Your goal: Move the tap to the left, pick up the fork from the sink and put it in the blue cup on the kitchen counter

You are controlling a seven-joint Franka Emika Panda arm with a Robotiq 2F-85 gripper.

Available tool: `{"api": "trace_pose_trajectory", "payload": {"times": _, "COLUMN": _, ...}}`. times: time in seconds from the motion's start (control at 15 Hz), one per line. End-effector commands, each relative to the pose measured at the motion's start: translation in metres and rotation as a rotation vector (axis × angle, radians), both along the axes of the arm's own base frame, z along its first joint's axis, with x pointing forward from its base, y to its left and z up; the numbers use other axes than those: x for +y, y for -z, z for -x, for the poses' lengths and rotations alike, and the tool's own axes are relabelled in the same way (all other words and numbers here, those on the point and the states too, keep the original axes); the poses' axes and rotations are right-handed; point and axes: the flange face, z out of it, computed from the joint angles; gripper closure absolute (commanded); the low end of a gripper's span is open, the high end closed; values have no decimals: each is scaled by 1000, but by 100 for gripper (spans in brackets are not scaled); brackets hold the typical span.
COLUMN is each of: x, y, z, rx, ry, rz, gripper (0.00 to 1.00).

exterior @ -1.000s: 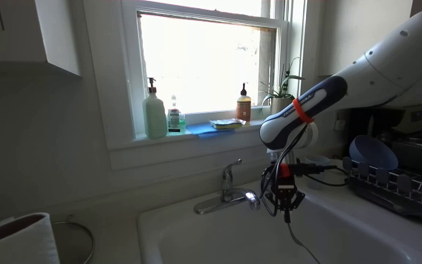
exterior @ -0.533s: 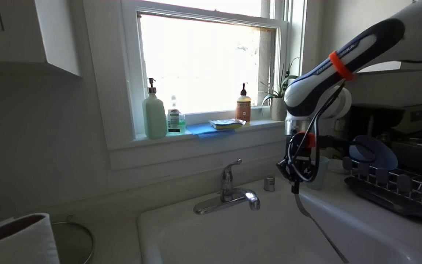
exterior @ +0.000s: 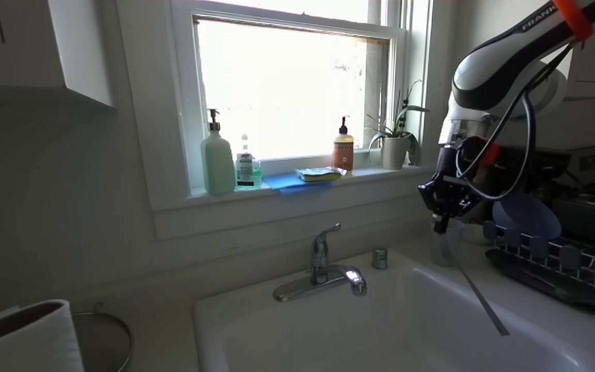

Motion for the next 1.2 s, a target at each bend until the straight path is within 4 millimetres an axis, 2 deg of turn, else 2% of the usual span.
{"api": "trace_pose_trajectory", "payload": {"times": 0.0, "x": -1, "y": -3, "z": -3, "rx": -17, "ry": -6, "rz": 18, "gripper": 100}}
{"api": "trace_pose_trajectory", "payload": {"times": 0.4, "x": -16, "y": -97, "z": -2, "rx": -242, "ry": -26, "rz": 120, "gripper": 100}}
{"api": "trace_pose_trajectory", "payload": {"times": 0.67, "x": -42, "y": -164, "z": -2, "rx": -437, "ry": 4, "rz": 264, "gripper": 100}}
{"api": "trace_pose_trajectory", "payload": {"times": 0.87, "x": -69, "y": -190, "z": -3, "rx": -562, "ry": 63, "rz": 382, "gripper": 100}}
{"api": "trace_pose_trajectory", "payload": {"times": 1.0, "x": -92, "y": -190, "z": -4, "rx": -608, "ry": 118, "rz": 454, "gripper": 100}}
{"api": "trace_pose_trajectory", "payload": {"times": 1.13, "x": -115, "y": -177, "z": -4, "rx": -608, "ry": 176, "rz": 495, "gripper": 100}}
